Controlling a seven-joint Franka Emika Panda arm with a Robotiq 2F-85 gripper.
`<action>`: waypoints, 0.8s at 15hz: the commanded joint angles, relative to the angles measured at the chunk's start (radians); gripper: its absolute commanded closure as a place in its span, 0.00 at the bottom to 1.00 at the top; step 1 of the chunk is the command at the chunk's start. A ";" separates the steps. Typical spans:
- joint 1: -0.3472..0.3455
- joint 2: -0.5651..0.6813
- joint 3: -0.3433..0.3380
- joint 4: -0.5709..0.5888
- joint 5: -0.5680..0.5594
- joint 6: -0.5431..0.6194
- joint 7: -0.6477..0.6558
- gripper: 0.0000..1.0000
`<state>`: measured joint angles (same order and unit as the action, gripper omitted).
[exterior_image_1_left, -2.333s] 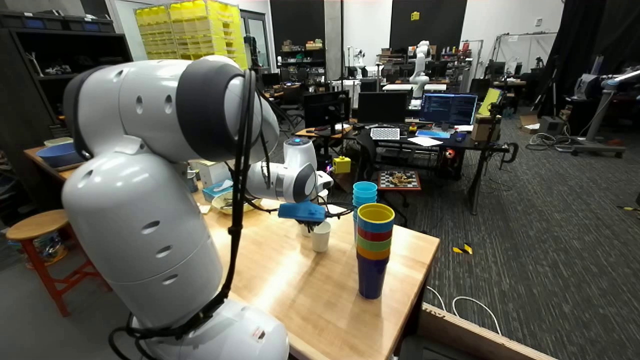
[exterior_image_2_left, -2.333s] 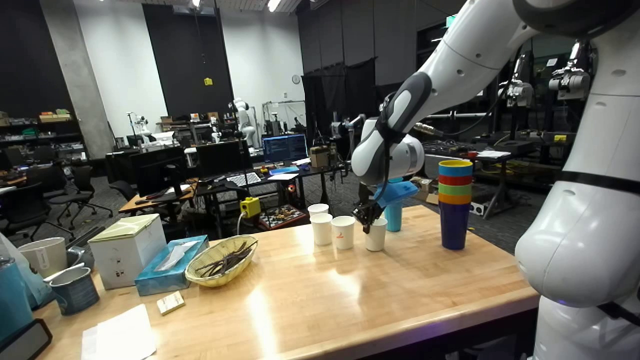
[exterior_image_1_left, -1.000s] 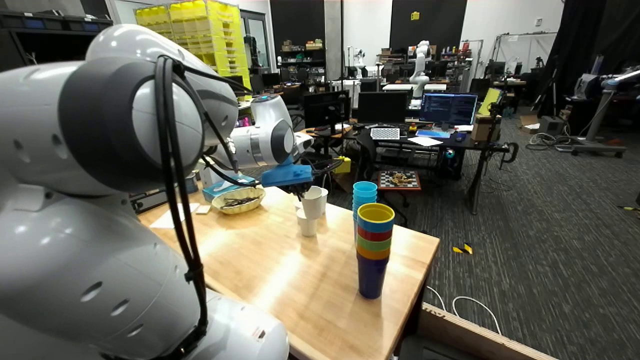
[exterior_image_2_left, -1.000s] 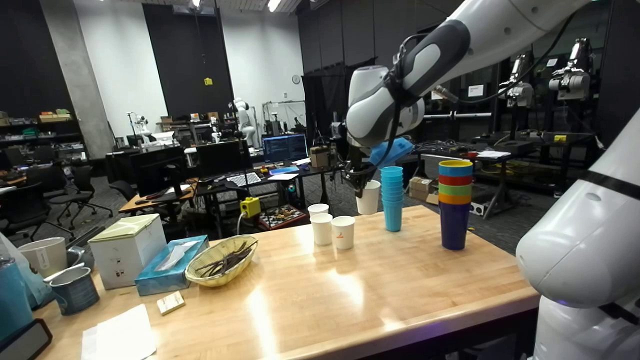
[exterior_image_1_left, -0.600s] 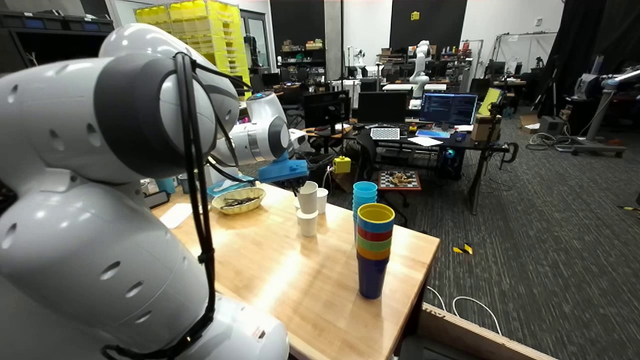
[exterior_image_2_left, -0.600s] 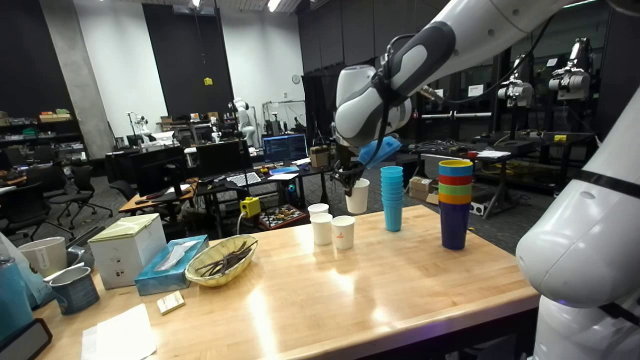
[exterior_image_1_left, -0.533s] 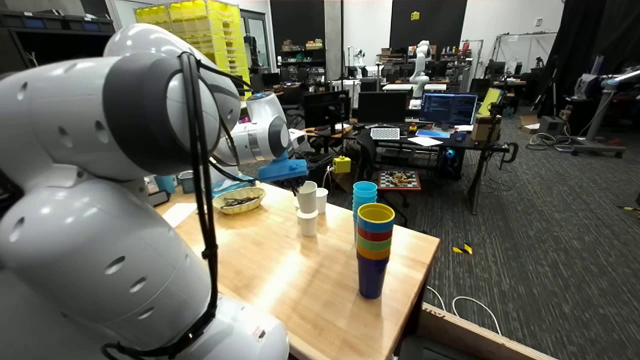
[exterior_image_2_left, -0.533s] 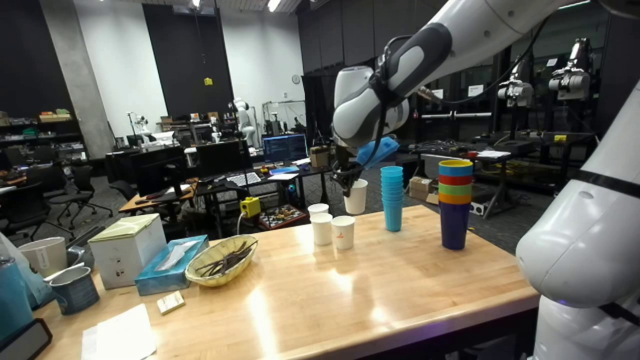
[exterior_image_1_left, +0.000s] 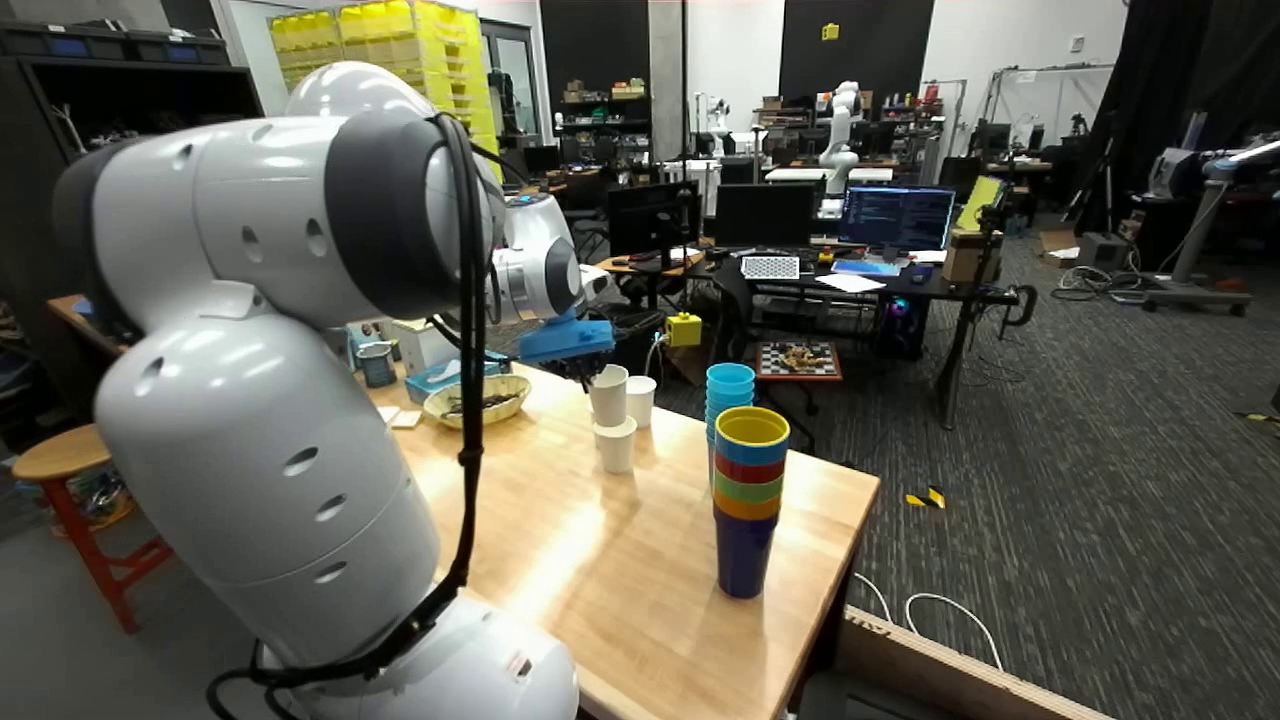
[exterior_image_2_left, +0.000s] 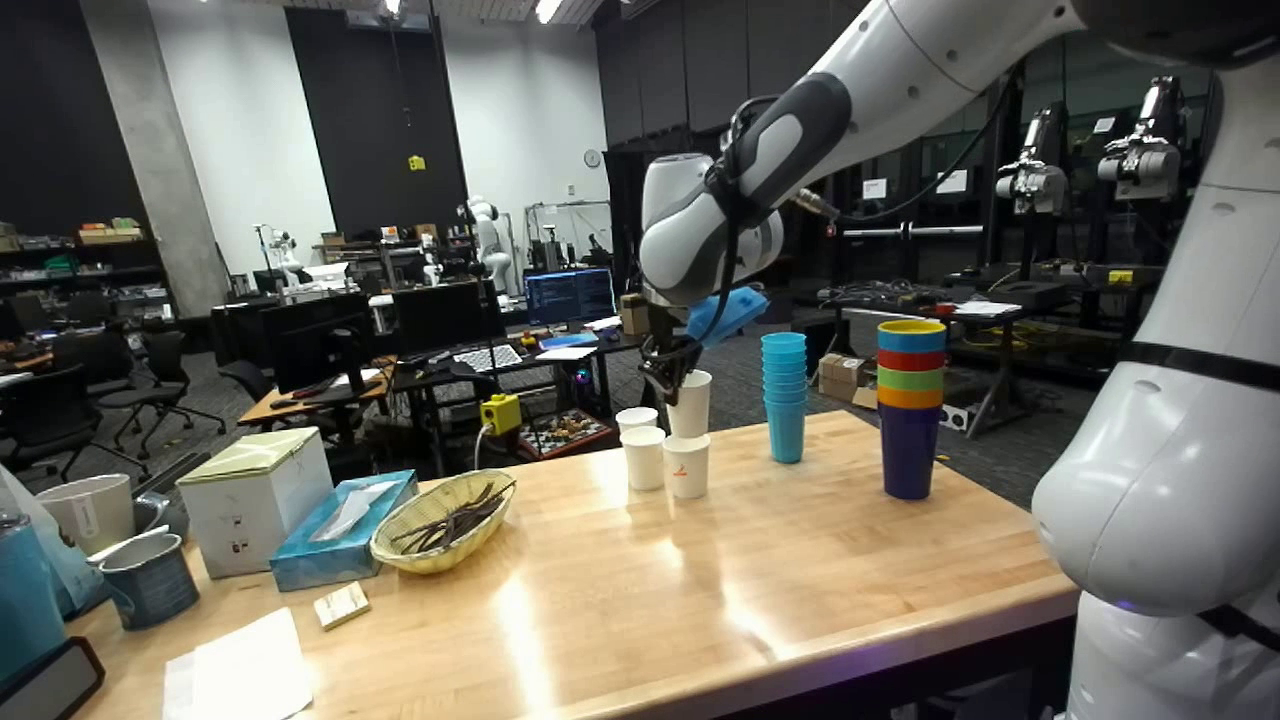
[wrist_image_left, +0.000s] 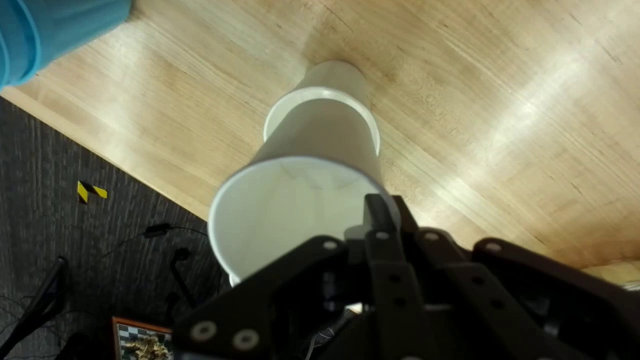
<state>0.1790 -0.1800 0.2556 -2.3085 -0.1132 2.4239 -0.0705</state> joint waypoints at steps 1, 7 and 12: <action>0.010 0.053 -0.005 0.063 -0.026 -0.037 0.019 0.99; 0.012 0.101 -0.012 0.098 -0.015 -0.052 0.013 0.99; 0.011 0.111 -0.017 0.095 -0.013 -0.057 0.008 0.99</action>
<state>0.1791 -0.0756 0.2519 -2.2293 -0.1153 2.3914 -0.0705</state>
